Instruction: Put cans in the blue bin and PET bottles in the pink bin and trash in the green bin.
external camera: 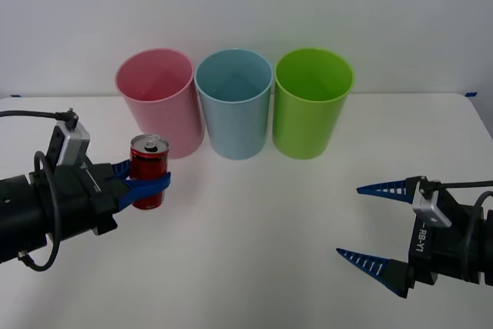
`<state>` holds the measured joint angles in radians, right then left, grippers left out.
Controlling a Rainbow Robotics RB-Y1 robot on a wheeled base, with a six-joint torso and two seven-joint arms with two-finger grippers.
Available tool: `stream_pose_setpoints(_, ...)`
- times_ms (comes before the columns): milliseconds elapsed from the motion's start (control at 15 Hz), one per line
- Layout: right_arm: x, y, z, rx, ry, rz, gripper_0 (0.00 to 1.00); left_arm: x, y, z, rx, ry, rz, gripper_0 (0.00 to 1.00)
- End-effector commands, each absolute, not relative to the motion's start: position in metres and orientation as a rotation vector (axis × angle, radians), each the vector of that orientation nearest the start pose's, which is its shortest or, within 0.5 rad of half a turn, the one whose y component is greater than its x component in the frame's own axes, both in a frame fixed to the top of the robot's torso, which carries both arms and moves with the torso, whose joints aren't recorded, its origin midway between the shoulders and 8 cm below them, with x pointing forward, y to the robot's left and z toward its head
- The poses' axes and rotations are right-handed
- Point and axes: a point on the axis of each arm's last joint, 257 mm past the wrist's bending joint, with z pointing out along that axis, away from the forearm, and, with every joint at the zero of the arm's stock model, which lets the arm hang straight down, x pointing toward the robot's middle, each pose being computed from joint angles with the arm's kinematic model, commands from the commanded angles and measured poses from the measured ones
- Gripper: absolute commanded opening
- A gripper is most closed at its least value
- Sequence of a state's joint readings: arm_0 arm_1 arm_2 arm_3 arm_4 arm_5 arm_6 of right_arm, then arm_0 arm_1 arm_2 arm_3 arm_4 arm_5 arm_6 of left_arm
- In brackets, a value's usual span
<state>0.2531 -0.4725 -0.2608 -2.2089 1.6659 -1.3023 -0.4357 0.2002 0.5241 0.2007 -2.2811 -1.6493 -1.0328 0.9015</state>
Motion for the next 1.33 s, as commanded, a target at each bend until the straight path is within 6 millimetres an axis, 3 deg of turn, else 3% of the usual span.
stream_pose_setpoints(67, 0.328, -0.17, -0.188, -1.19, 1.674, 0.485, 1.0, 0.38, 0.153, -0.084, 0.672, 1.625, -0.676, 0.0)
stream_pose_setpoints(267, 0.328, -0.17, -0.188, -1.19, 1.674, 0.485, 1.0, 0.399, 0.136, -0.051, 0.602, 1.514, -0.692, 0.0)
stream_pose_setpoints(467, 0.328, -0.17, -0.188, -1.19, 1.674, 0.485, 1.0, 0.432, 0.123, -0.035, 0.557, 1.439, -0.663, 0.0)
stream_pose_setpoints(800, 0.328, -0.17, -0.188, -1.19, 1.674, 0.485, 1.0, 0.477, 0.121, -0.033, 0.568, 1.442, -0.618, 0.0)
stream_pose_setpoints(1133, 0.328, -0.17, -0.188, -1.19, 1.674, 0.485, 1.0, 0.518, 0.104, 0.0, 0.553, 1.375, -0.61, 0.0)
stream_pose_setpoints(1333, 0.328, -0.17, -0.188, -1.19, 1.674, 0.485, 1.0, 0.548, 0.092, 0.006, 0.564, 1.375, -0.588, 0.0)
